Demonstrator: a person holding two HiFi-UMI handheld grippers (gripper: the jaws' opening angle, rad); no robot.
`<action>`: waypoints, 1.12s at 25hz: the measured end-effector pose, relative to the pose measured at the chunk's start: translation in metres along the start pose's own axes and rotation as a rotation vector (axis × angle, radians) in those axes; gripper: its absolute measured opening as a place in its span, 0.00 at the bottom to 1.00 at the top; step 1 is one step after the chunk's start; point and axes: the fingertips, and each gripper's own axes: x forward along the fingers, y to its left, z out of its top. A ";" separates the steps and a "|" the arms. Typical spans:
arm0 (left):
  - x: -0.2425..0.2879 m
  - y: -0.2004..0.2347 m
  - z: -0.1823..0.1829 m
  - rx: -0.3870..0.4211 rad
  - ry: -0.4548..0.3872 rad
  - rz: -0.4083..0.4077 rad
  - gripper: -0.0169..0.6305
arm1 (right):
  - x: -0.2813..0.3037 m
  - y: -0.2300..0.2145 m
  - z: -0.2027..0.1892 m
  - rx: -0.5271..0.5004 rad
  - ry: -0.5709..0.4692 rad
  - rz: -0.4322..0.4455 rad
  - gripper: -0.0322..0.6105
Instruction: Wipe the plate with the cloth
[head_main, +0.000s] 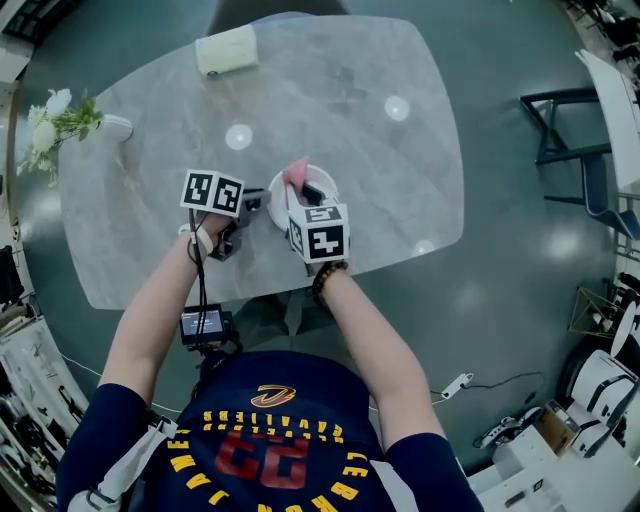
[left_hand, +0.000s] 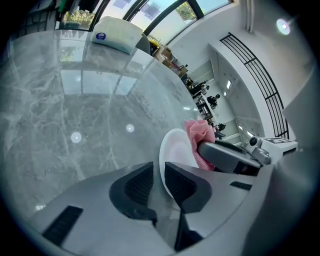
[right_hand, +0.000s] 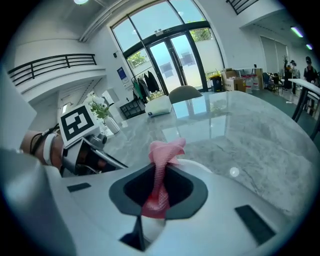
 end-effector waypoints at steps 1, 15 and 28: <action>0.000 0.000 -0.001 -0.005 0.003 -0.001 0.13 | 0.002 0.002 0.000 -0.001 0.004 0.003 0.12; 0.007 -0.009 -0.009 -0.008 0.037 0.001 0.06 | 0.017 0.008 -0.004 0.009 0.027 0.016 0.12; 0.011 -0.018 -0.015 -0.157 -0.031 -0.030 0.05 | 0.029 -0.004 -0.020 -0.012 0.091 -0.022 0.12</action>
